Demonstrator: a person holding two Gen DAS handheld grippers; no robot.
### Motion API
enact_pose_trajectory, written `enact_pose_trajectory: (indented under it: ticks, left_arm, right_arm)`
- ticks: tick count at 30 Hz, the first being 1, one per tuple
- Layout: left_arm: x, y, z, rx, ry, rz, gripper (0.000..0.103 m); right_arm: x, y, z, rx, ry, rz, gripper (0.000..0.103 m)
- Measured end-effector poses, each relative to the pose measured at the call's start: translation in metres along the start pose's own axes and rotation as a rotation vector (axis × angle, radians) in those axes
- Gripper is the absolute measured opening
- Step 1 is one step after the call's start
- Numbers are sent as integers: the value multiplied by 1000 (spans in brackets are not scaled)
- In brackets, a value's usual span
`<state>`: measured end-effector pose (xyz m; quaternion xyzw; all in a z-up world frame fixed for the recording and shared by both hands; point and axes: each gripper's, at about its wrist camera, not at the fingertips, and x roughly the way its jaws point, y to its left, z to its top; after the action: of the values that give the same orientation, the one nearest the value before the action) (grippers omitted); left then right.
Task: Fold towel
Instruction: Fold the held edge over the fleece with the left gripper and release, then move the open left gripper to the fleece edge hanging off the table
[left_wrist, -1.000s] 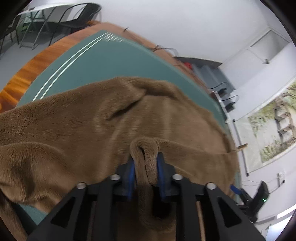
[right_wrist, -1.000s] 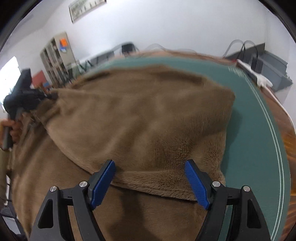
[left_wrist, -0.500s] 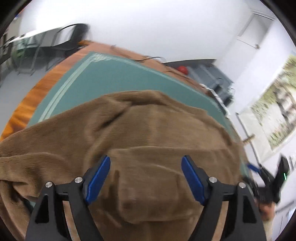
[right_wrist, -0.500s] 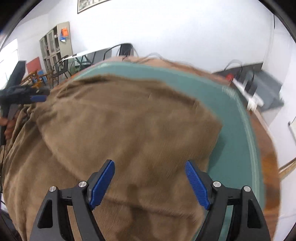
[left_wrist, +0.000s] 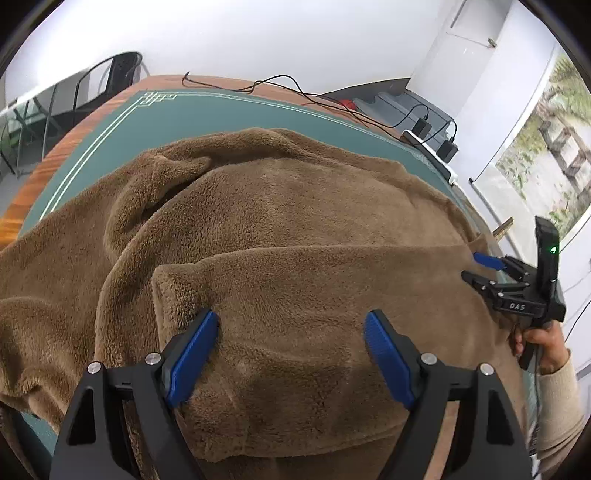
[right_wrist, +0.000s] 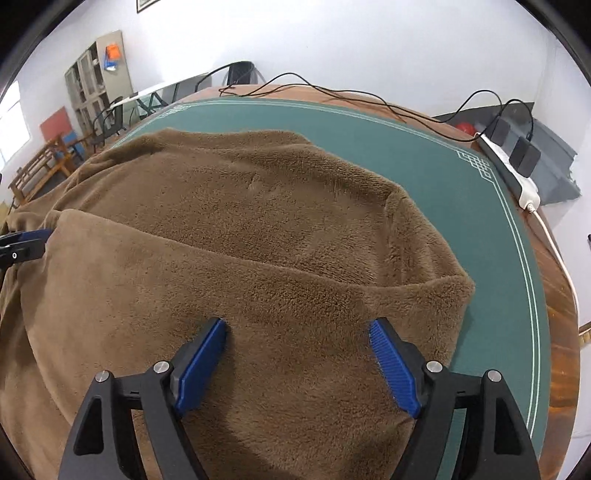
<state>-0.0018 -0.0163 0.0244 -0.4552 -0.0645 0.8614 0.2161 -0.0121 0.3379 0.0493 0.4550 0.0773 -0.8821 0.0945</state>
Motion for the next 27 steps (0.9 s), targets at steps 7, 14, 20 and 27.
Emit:
enact_pose_trajectory:
  ticks: [7, 14, 20, 27]
  left_arm:
    - [-3, -9, -1, -30, 8, 28, 85]
    - [-54, -10, -30, -143, -38, -77, 85]
    - [-104, -13, -80, -176, -89, -108, 85]
    - [-166, 13, -147, -278, -192, -63, 85]
  right_arm:
    - [-4, 5, -2, 13, 18, -44, 85]
    - [-74, 65, -14, -87, -81, 31, 85]
    - [-114, 156, -47, -291, -124, 178, 85]
    - [-103, 229, -85, -466, -91, 199, 85]
